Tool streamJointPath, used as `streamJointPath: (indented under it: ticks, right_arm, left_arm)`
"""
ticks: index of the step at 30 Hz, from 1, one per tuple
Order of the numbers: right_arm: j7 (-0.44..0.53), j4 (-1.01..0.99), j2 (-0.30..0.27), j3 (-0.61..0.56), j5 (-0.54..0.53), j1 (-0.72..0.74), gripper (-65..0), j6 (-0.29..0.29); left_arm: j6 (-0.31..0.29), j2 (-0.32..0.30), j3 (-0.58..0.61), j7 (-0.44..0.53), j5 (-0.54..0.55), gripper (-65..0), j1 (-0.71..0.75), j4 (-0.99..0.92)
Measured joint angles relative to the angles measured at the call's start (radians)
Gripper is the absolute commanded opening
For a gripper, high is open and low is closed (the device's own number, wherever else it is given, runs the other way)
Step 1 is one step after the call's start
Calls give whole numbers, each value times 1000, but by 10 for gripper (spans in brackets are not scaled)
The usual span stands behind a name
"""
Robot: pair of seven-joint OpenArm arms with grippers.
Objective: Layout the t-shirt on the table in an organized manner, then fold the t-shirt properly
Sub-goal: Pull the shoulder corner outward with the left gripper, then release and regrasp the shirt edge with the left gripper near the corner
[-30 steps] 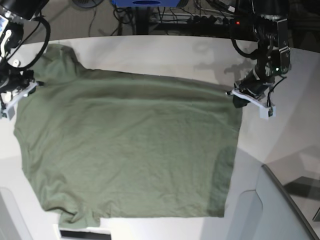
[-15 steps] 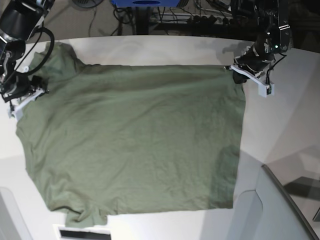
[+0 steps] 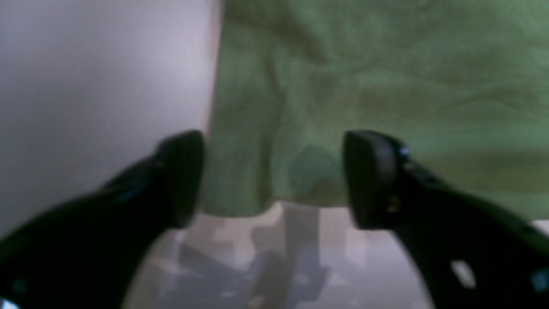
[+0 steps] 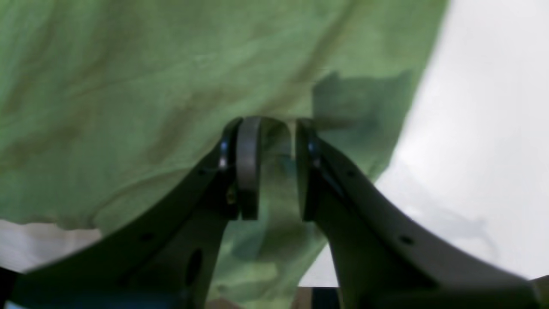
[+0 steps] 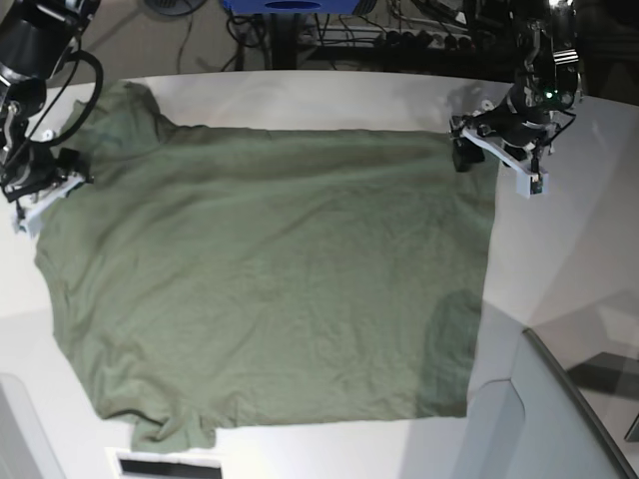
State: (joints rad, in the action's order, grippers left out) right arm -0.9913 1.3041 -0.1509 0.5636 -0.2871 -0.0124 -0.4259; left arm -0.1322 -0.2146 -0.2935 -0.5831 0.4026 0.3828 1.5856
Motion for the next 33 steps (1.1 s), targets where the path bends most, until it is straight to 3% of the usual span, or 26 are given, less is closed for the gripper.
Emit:
streamJointPath:
  ticks: [5, 7, 9, 12, 15, 16, 20, 26, 31, 33]
  right_arm:
    - [8, 127, -10, -3, -4, 3, -522, -2]
    - [6, 85, -37, -35, -7, 35, -522, -6]
    - [21, -15, -84, -94, -5, 84, -522, -5]
    - [98, -145, -110, -152, -6, 139, -522, -4]
    - [153, -234, -115, -179, -2, 159, -522, -4]
    - [163, -267, -117, -184, -4, 166, -522, -4]
    - [209, -354, -124, -190, -7, 184, -522, -4]
    - [307, -483, -155, -191, -23, 240, -522, -12]
    - [439, -619, -177, -203, -29, 298, -522, -19]
    - [499, -647, -193, -277, -28, 307, -522, -22]
  left_arm:
    - [13, 24, -103, 6, -9, -97, -10, 151]
    - [13, 25, -84, -75, -16, -102, -82, 137]
    - [10, 26, -46, -137, -12, -153, -191, 49]
    - [4, 32, 26, -146, -7, -324, -323, -97]
    - [12, 29, 97, -151, -14, -604, -407, -252]
    - [11, 28, 119, -143, -15, -650, -431, -301]
    - [8, 44, 216, 16, -85, -650, -516, -471]
    - [-2, 87, 222, 232, -226, -650, -592, -686]
    - [-13, 90, 222, 414, -237, -650, -646, -835]
    - [-18, 86, 222, 415, -238, -650, -691, -894]
